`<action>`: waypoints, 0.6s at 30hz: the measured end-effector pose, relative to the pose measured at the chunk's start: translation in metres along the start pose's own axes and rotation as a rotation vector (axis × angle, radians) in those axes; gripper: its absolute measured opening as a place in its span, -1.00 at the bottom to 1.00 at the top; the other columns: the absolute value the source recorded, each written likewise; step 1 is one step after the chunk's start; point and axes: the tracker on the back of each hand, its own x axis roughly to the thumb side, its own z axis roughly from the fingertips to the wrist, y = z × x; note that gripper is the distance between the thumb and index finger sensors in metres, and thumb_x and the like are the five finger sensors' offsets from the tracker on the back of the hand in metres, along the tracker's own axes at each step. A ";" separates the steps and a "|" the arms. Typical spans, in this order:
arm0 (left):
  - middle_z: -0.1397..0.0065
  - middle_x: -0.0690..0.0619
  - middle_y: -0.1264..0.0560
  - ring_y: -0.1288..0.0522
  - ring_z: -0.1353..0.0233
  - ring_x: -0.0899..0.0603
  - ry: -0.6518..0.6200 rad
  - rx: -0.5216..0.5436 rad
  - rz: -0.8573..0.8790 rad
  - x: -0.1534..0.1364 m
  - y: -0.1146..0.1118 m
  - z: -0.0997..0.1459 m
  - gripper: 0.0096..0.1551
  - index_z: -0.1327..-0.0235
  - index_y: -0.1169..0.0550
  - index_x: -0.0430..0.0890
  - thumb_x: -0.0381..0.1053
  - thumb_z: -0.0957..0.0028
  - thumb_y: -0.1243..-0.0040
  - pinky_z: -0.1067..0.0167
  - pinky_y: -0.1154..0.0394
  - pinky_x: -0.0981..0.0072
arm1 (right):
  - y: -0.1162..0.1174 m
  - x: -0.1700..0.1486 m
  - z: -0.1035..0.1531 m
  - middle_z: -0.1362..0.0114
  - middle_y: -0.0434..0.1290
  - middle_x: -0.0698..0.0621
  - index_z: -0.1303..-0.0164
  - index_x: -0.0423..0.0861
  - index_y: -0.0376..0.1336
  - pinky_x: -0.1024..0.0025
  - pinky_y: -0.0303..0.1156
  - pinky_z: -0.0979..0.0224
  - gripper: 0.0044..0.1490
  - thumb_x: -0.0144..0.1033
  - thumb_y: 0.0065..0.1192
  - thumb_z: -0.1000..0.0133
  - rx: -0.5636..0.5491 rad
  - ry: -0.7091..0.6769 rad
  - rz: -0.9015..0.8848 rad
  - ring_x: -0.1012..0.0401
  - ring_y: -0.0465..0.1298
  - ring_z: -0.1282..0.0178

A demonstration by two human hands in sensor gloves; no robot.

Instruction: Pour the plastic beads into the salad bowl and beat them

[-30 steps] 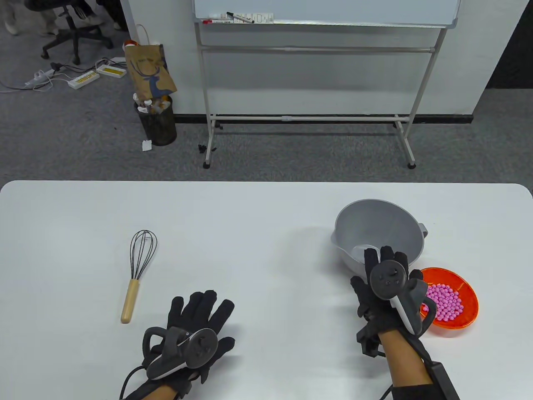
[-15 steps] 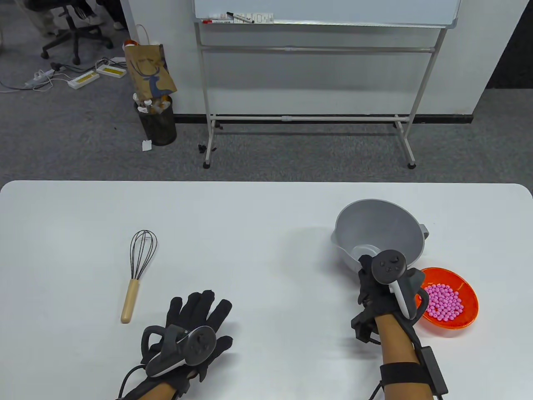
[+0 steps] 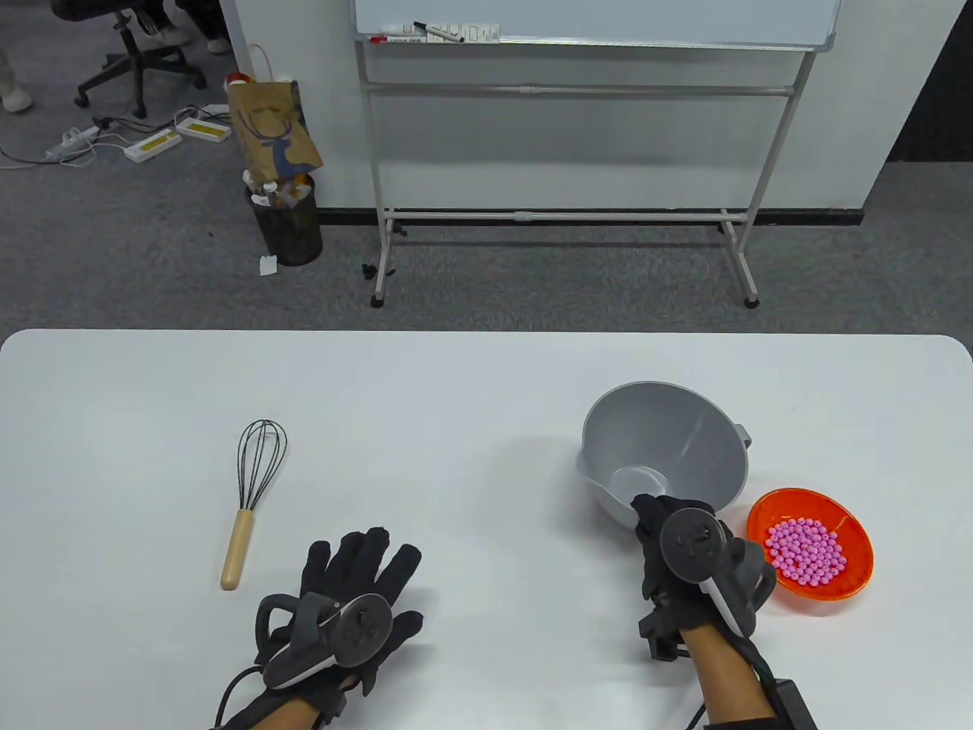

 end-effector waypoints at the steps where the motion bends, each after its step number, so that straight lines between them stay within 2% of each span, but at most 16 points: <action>1: -0.77 -0.08 -0.11 -0.17 -0.71 -0.31 0.001 -0.001 -0.002 0.000 0.000 0.000 -0.11 -0.55 -0.17 0.27 0.48 0.08 -0.07 -0.51 0.02 -0.42 | -0.003 0.007 0.008 -0.31 0.58 0.12 -0.20 0.16 0.46 -0.27 0.33 -0.48 -0.46 -0.25 0.50 0.03 0.005 -0.045 0.010 0.11 0.49 -0.44; 9: -0.77 -0.08 -0.11 -0.17 -0.71 -0.31 0.010 -0.004 -0.008 -0.001 0.000 0.000 -0.11 -0.55 -0.17 0.27 0.48 0.08 -0.07 -0.51 0.02 -0.42 | 0.001 0.059 0.064 -0.31 0.59 0.12 -0.21 0.16 0.46 -0.27 0.35 -0.45 -0.46 -0.23 0.49 0.03 0.095 -0.296 -0.031 0.11 0.51 -0.42; 15: -0.77 -0.08 -0.12 -0.17 -0.71 -0.31 0.012 -0.010 -0.013 -0.002 0.001 0.000 -0.11 -0.55 -0.17 0.27 0.48 0.08 -0.07 -0.51 0.02 -0.42 | 0.011 0.086 0.091 -0.30 0.60 0.13 -0.20 0.17 0.46 -0.27 0.36 -0.45 -0.46 -0.22 0.49 0.03 0.143 -0.420 -0.029 0.12 0.52 -0.42; 18: -0.77 -0.08 -0.12 -0.18 -0.71 -0.31 0.009 -0.010 -0.014 -0.002 0.000 0.000 -0.11 -0.55 -0.18 0.27 0.48 0.08 -0.07 -0.51 0.02 -0.42 | 0.017 0.090 0.096 -0.30 0.59 0.13 -0.21 0.16 0.46 -0.27 0.34 -0.46 -0.46 -0.21 0.49 0.02 0.155 -0.446 -0.002 0.11 0.51 -0.42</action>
